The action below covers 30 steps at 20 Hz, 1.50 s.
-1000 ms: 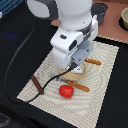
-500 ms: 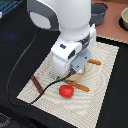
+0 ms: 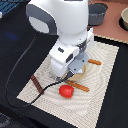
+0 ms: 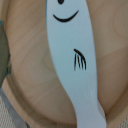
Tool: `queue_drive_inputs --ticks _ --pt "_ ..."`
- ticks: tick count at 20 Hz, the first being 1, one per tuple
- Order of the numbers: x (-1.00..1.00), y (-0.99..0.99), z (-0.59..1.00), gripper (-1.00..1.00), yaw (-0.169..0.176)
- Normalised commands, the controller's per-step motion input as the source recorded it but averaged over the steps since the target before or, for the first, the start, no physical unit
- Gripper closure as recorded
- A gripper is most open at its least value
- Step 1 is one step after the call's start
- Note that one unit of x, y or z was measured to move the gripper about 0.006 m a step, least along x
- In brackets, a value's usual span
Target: Interact with the objects in diverse but meaningful ways.
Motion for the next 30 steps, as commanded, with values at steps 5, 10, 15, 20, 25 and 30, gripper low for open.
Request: queue_drive_inputs --ticks 5,10,15,20,25,30 --pt "0.29 0.19 -0.06 -1.00 0.002" --pt "0.21 0.15 -0.13 -1.00 0.001" --pt "0.17 0.12 -0.19 -1.00 0.000" --pt "0.14 0.09 -0.11 1.00 0.000" --pt "0.16 0.09 -0.08 1.00 0.000" --pt "0.18 0.10 -0.06 1.00 0.000"
